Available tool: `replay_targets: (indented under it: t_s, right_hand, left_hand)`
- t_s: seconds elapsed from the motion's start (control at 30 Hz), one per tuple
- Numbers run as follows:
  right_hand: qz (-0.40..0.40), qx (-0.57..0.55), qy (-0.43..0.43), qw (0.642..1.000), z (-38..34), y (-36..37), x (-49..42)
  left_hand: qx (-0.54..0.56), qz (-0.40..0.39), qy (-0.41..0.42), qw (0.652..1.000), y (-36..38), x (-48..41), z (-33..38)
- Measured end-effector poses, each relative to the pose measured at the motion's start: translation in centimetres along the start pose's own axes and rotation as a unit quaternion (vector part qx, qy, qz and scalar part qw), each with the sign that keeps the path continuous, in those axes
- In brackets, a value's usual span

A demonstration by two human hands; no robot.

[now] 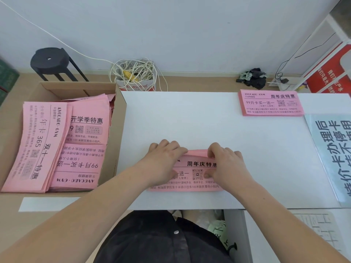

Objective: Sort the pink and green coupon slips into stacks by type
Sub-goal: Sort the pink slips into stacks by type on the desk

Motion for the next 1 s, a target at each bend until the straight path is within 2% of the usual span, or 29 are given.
replay_targets:
  t_s: [0.13, 0.27, 0.4, 0.67, 0.77, 0.9, 1.0]
  right_hand:
    - [-0.059, -0.077, 0.003, 0.995, 1.0, -0.2, -0.8]
    - [-0.046, -0.136, 0.024, 0.989, 1.9, -0.3, -1.3]
    - [-0.063, -0.112, 0.008, 0.992, 1.7, 0.2, -1.3]
    - [0.016, -0.112, 0.044, 0.993, 1.3, 0.3, -1.0]
    - [0.038, -0.102, 0.035, 0.993, 1.2, 0.3, -0.8]
    - [0.009, -0.102, 0.033, 0.994, 1.5, -0.1, -1.5]
    - [-0.005, -0.091, 0.032, 0.995, 1.5, -0.6, -2.2]
  left_hand:
    - [-0.005, -0.044, -0.027, 0.999, -0.4, -1.0, 0.0]
    - [0.051, -0.010, -0.061, 0.997, -0.3, -1.3, -0.4]
    - [0.064, 0.016, -0.073, 0.995, -0.1, -1.4, -0.2]
    - [0.057, 0.048, -0.075, 0.994, -0.3, -1.1, 0.5]
    - [0.046, 0.032, -0.091, 0.994, -0.1, -1.4, 0.6]
    - [0.053, 0.010, -0.122, 0.991, -0.5, -2.5, 0.7]
    - [0.057, 0.006, -0.114, 0.992, -0.9, -2.8, 0.3]
Point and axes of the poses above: each hand's wrist, its own x-axis away from the middle knuckle, its own y-axis out of the palm, z = x × y, the point moved 5 cm from there along -x, towards the middle knuckle, and after that the axes turned 13 degrees about x, right-handed, at the moved point
